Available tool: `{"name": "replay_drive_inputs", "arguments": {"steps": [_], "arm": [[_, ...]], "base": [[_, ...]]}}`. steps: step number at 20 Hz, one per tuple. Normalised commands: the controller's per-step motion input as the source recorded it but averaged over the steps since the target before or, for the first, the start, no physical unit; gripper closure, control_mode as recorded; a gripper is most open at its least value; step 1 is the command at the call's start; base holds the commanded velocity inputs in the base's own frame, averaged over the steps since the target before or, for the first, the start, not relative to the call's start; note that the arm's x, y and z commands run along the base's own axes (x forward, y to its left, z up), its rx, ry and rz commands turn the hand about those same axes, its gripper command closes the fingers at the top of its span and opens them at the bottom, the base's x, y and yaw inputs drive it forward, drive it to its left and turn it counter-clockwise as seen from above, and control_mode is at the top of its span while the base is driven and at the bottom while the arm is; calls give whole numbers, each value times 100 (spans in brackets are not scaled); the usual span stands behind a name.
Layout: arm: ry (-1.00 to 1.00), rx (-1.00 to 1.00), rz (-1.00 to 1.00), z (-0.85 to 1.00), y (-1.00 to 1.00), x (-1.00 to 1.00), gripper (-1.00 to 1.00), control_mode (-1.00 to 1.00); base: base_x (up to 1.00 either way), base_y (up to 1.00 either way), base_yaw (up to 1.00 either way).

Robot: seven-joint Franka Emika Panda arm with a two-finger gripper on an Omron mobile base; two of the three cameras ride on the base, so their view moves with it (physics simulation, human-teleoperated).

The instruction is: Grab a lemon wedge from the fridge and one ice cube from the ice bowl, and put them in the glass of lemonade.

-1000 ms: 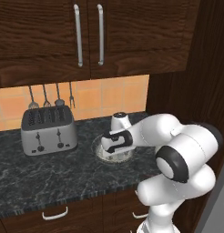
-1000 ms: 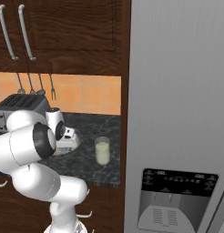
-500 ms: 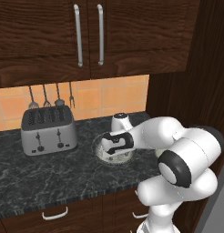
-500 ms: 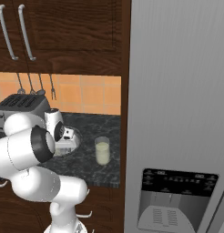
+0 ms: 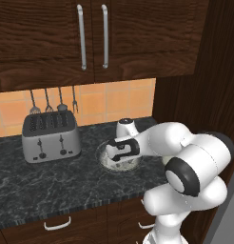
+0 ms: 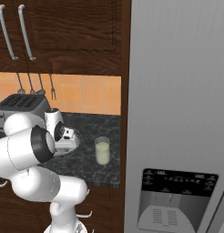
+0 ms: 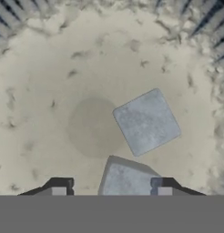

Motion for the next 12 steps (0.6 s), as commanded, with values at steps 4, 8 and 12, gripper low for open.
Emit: {"name": "replay_drive_inputs", "arguments": {"steps": [4,8,12], "arm": [[0,0,0,0,0,0,100,-100],[1,0,0,0,0,0,100,-100],[-3,3,0,17,0,0,100,-100]], "base": [[0,0,0],[0,0,0],[0,0,0]]}}
